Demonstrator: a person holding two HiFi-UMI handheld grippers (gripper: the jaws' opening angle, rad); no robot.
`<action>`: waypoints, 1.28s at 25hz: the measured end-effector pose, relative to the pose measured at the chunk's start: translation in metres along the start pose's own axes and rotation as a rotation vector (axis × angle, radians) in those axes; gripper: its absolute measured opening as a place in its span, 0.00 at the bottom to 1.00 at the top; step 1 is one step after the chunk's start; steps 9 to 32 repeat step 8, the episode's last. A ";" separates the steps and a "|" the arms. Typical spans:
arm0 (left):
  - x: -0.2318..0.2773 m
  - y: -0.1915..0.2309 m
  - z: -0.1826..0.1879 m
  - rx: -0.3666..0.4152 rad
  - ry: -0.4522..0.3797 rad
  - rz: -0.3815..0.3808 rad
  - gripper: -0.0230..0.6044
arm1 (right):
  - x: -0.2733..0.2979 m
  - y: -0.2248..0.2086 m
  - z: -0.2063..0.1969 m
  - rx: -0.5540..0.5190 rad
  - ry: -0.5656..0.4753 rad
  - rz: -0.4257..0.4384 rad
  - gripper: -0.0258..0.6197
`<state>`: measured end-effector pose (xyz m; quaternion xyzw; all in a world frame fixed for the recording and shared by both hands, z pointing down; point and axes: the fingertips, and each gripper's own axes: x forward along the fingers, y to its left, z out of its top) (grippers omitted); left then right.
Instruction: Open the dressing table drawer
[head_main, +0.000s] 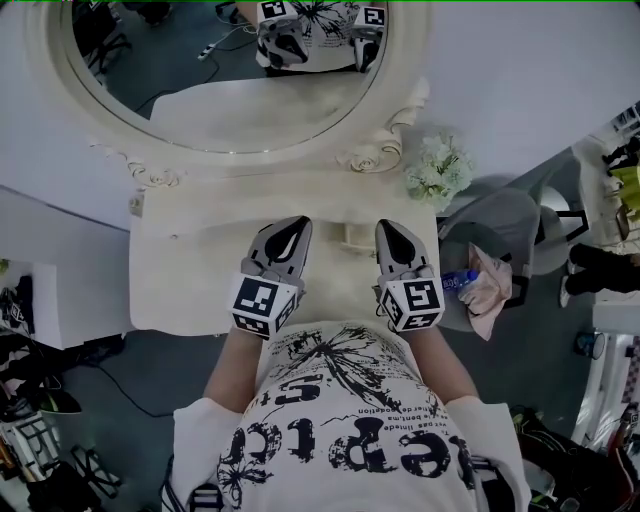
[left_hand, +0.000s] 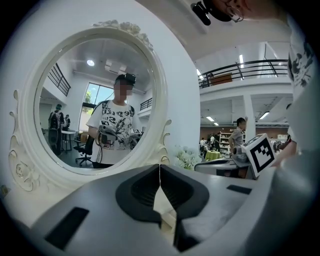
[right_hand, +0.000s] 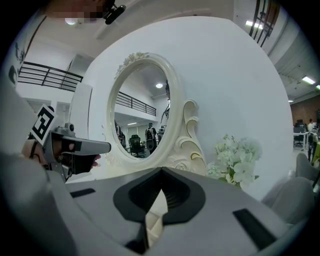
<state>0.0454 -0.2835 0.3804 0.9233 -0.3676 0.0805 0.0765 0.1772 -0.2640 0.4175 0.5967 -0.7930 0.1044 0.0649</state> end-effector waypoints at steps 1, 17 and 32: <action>0.000 -0.001 0.000 0.001 0.000 -0.001 0.07 | 0.000 0.002 0.000 -0.003 0.002 0.005 0.07; -0.003 -0.007 -0.002 0.003 0.001 -0.007 0.07 | -0.002 0.010 -0.004 -0.023 0.011 0.029 0.07; -0.003 -0.007 -0.002 0.003 0.001 -0.007 0.07 | -0.002 0.010 -0.004 -0.023 0.011 0.029 0.07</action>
